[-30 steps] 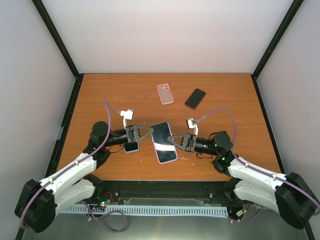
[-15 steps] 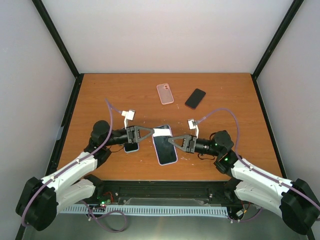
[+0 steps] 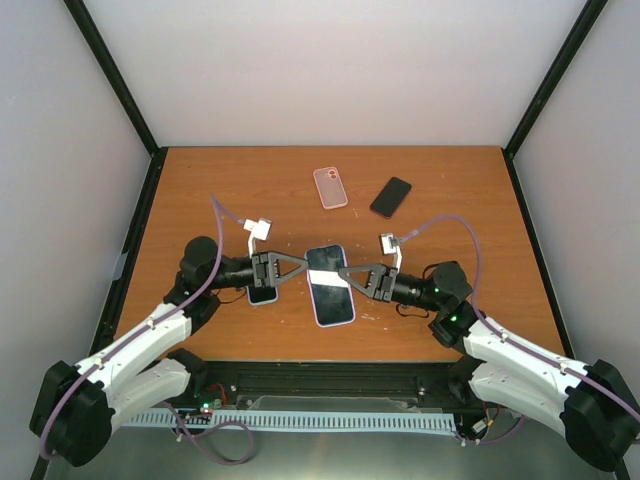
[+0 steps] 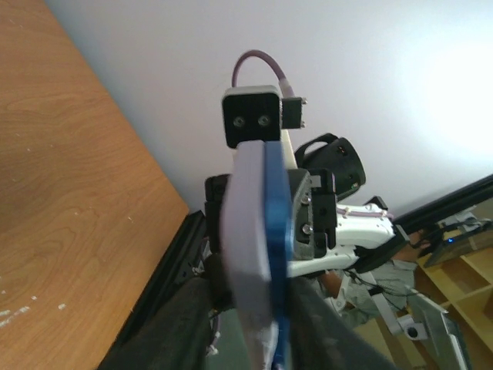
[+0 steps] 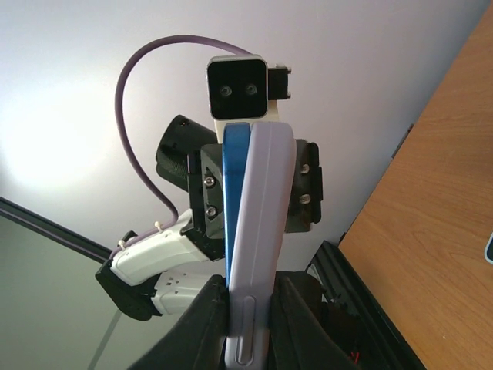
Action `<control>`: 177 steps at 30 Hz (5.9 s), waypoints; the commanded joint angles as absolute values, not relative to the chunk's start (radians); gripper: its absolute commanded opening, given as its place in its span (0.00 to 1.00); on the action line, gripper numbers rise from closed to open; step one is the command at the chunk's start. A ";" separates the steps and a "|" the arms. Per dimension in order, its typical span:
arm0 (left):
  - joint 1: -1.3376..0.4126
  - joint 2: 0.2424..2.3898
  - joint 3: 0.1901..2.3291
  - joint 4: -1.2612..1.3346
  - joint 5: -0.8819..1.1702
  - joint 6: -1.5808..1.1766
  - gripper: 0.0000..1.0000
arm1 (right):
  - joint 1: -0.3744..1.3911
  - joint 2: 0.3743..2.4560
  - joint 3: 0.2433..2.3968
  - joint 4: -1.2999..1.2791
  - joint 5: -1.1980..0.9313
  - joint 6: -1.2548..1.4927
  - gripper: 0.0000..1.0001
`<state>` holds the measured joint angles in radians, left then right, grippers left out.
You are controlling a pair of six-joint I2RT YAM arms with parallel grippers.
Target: Put the phone into the phone case
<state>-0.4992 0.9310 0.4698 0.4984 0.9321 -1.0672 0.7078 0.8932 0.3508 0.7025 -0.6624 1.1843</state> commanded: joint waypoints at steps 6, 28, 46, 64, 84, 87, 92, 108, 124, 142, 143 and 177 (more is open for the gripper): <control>-0.494 0.923 0.495 0.486 0.948 -1.043 0.01 | 0.712 0.860 0.360 0.772 -0.647 1.181 0.16; -0.494 0.973 0.494 0.635 1.055 -1.053 0.70 | 0.712 0.871 0.370 0.735 -0.640 1.135 0.08; -0.495 0.934 0.523 0.561 0.971 -1.050 0.86 | 0.712 0.842 0.283 0.775 -0.641 1.166 0.08; -0.495 1.093 0.544 0.615 1.041 -1.006 0.01 | 0.712 0.937 0.320 0.816 -0.660 1.144 0.13; -0.495 1.040 0.635 0.249 1.061 -0.731 0.00 | 0.712 0.917 0.489 0.547 -0.614 0.983 0.05; -0.495 1.039 0.670 0.133 0.988 -0.682 0.00 | 0.712 0.881 0.498 0.472 -0.573 0.897 0.03; -0.495 1.060 0.688 0.071 0.985 -0.665 0.00 | 0.712 0.836 0.562 0.256 -0.521 0.773 0.05; -0.495 1.083 0.709 0.012 0.947 -0.666 0.00 | 0.712 0.850 0.598 0.170 -0.524 0.778 0.03; -0.495 1.050 0.659 0.247 0.954 -0.852 0.00 | 0.712 0.848 0.468 0.209 -0.648 0.826 0.52; -0.495 1.105 0.754 -0.047 0.660 -0.701 0.53 | 0.712 0.963 0.448 0.301 -0.585 0.862 0.03; -0.495 1.097 0.766 -0.091 0.617 -0.682 0.61 | 0.712 0.990 0.458 0.306 -0.583 0.859 0.03; -0.495 0.837 0.694 -0.384 0.143 -0.527 0.99 | 0.678 1.964 1.036 0.209 -0.499 0.750 0.12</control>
<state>-0.4953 0.8558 0.7006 -0.3931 0.1761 -0.5442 0.6918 1.9411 0.9928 0.2443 -0.5507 0.7929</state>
